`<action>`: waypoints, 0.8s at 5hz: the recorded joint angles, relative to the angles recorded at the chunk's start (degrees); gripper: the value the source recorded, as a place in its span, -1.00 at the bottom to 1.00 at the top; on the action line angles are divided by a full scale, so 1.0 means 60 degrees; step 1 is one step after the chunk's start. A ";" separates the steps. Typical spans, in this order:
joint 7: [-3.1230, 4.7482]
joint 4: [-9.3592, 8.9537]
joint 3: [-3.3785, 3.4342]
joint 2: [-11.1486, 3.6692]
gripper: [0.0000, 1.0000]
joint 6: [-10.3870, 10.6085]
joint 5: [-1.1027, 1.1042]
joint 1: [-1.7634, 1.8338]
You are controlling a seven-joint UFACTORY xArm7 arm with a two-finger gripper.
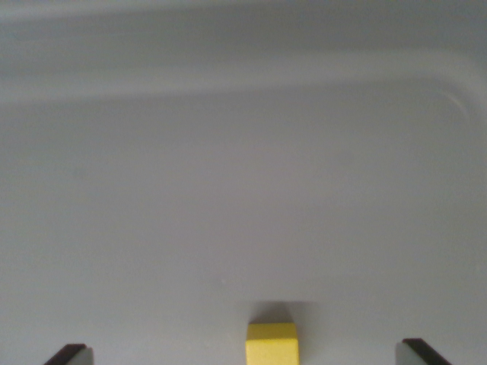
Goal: Pick yellow cube
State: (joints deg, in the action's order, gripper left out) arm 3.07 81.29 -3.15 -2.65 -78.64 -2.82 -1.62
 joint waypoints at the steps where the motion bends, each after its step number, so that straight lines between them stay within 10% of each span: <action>1: 0.0036 -0.0337 -0.0012 -0.0065 -1.00 0.0370 0.0001 0.0009; 4: 0.0075 -0.0697 -0.0025 -0.0134 -1.00 0.0763 0.0002 0.0018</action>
State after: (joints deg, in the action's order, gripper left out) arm 3.52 77.11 -3.30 -3.45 -74.06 -2.81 -1.51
